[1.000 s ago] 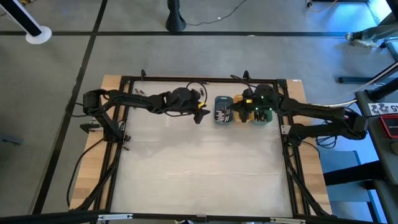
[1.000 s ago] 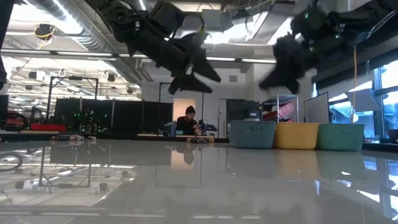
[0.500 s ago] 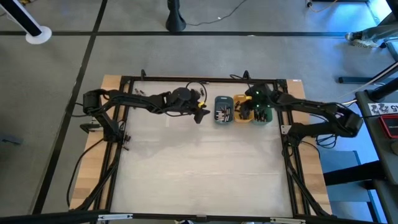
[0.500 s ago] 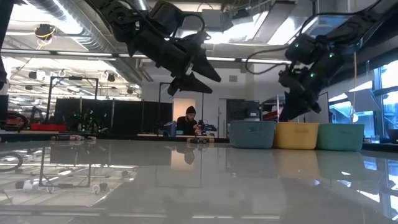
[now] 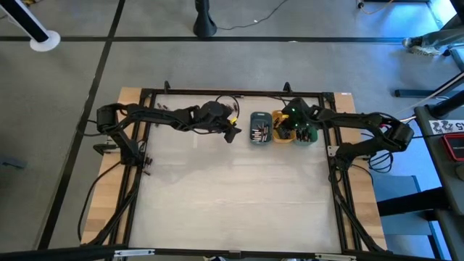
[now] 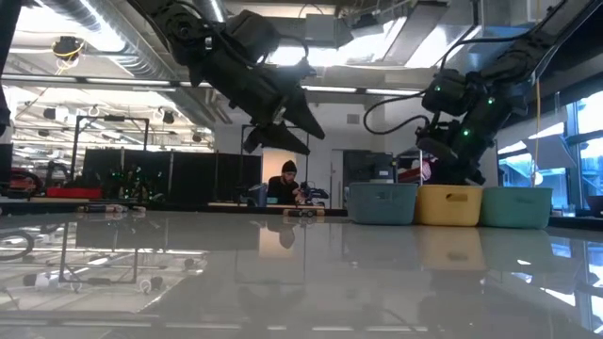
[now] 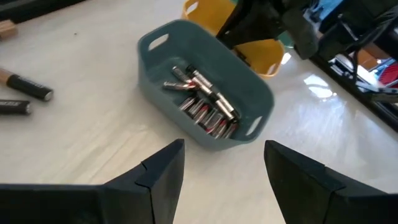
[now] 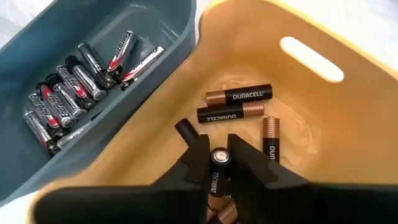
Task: Sort batteries
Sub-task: Put the black battery into the yellow bin, then put the black battery into the green bin
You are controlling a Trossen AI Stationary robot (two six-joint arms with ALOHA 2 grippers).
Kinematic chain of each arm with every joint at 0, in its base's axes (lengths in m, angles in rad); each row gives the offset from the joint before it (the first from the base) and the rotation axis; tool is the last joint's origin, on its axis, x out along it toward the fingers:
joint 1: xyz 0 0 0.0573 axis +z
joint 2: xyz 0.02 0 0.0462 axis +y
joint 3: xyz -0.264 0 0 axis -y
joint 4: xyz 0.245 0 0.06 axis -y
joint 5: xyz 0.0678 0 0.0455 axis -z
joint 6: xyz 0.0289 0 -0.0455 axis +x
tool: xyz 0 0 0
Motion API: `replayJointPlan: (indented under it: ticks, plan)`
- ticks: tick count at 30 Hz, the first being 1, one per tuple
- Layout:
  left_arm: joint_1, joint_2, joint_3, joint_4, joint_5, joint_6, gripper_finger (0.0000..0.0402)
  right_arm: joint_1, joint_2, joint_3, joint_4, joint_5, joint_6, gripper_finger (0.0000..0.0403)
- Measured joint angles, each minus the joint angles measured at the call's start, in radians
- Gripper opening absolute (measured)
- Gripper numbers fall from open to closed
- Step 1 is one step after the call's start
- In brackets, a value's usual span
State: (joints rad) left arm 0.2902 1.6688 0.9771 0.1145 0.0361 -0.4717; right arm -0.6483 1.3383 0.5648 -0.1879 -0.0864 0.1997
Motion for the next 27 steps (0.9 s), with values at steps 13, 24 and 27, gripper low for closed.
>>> replayJointPlan:
  ticks: [13, 24, 27]
  plan:
    - [0.032, 0.000, 0.000, -0.064, -0.001, 0.008, 0.0210, 0.000, 0.001, 0.105, -0.146, 0.000, -0.018, 0.0211]
    - [0.195, 0.005, 0.126, -0.343, -0.001, 0.216, 0.0210, 0.000, -0.014, 0.320, -0.436, -0.010, -0.021, 0.0215]
    - [0.275, 0.015, 0.211, -0.459, -0.001, 0.282, 0.0210, 0.001, -0.060, 0.362, -0.454, -0.010, 0.000, 0.0215]
